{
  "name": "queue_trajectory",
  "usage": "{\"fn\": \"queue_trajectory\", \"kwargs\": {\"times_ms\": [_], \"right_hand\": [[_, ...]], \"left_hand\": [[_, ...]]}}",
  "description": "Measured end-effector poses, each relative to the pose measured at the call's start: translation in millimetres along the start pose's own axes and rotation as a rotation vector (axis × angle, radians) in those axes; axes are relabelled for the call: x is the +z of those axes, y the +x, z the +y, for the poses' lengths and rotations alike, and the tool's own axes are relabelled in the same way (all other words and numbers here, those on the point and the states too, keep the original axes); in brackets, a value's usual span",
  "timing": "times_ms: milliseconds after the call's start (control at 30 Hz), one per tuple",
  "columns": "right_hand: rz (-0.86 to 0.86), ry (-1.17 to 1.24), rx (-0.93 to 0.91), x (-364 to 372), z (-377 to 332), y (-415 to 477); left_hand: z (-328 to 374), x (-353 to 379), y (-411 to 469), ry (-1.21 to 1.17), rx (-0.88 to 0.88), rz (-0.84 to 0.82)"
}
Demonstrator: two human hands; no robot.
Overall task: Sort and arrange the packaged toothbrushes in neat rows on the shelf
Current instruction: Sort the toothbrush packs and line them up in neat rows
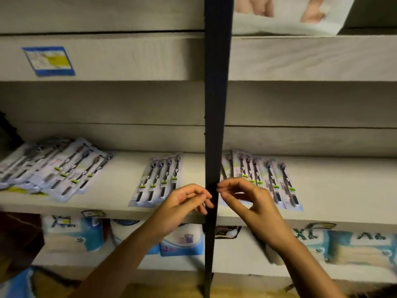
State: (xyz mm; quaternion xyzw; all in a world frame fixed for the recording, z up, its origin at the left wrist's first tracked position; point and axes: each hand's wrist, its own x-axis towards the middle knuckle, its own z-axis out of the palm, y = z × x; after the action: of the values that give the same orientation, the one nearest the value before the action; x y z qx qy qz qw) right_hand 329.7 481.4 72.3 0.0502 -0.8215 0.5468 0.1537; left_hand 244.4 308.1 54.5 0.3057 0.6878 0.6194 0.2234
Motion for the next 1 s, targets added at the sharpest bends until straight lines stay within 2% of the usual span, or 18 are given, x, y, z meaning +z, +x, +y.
{"fn": "queue_trajectory", "kwargs": {"times_ms": [333,633,833,1000], "right_hand": [[-0.099,-0.009,0.020,73.8,-22.1,29.3],[-0.099,-0.099,0.040,149.1,-13.8,73.2],[0.015,-0.071,0.090,206.2,-12.0,107.4],[0.047,-0.104,0.124,222.9,-8.0,118.2]], "left_hand": [[-8.1,-77.3,-33.9,0.032,-0.041,0.136],[-37.2,-162.2,-47.7,0.013,-0.105,0.199],[-75.6,-227.4,-40.3,0.115,-0.206,0.218],[-110.2,-239.3,-12.1,0.228,-0.282,0.271]]}}
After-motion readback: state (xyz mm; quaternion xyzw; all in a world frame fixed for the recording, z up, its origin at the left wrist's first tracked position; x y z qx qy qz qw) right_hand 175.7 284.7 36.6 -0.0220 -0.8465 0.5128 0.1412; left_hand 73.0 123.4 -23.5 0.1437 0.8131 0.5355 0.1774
